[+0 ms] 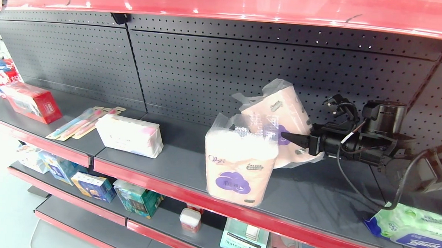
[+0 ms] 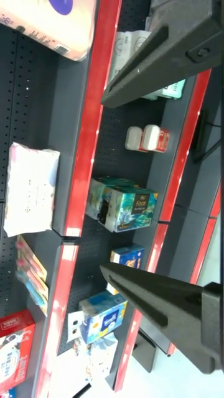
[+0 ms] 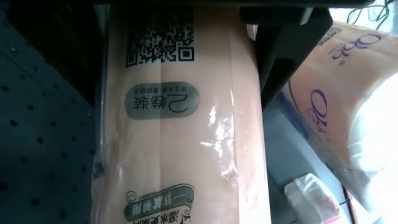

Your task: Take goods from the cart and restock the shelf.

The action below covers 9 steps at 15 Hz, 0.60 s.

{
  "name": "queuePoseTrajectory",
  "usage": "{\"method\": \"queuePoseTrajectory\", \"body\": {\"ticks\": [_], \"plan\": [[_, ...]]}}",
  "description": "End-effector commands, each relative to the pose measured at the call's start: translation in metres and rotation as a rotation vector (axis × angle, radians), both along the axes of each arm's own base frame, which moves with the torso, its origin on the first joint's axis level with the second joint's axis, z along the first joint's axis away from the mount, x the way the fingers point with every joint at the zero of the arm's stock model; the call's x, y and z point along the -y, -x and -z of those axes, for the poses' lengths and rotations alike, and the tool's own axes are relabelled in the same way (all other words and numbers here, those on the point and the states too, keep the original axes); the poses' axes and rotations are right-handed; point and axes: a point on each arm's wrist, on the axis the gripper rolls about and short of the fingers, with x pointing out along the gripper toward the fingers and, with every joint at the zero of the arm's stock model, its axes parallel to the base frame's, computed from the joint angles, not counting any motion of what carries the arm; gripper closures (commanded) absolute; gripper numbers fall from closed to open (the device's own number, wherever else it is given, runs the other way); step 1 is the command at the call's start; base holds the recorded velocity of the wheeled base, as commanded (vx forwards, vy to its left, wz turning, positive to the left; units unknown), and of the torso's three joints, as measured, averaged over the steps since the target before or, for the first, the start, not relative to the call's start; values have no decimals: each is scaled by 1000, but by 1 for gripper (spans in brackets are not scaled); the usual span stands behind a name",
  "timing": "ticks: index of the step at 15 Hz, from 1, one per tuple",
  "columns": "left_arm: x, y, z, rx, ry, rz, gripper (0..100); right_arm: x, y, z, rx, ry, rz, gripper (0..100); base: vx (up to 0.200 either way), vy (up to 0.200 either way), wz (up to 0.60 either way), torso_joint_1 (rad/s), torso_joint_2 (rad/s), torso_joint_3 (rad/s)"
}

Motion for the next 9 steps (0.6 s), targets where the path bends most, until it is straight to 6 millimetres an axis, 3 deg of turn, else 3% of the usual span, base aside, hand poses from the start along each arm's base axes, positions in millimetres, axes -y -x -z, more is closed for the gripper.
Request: {"method": "queuePoseTrajectory", "body": {"ticks": [1, 9], "plan": [[0, 0, 0, -1, 0, 0, 0, -9, -10, 13, -12, 0, -29, 100, 0, 0, 0, 0, 0, 0], [0, 0, 0, -2, 0, 0, 0, -27, -37, 32, 6, -9, -75, 100, 0, 0, 0, 0, 0, 0]]}}
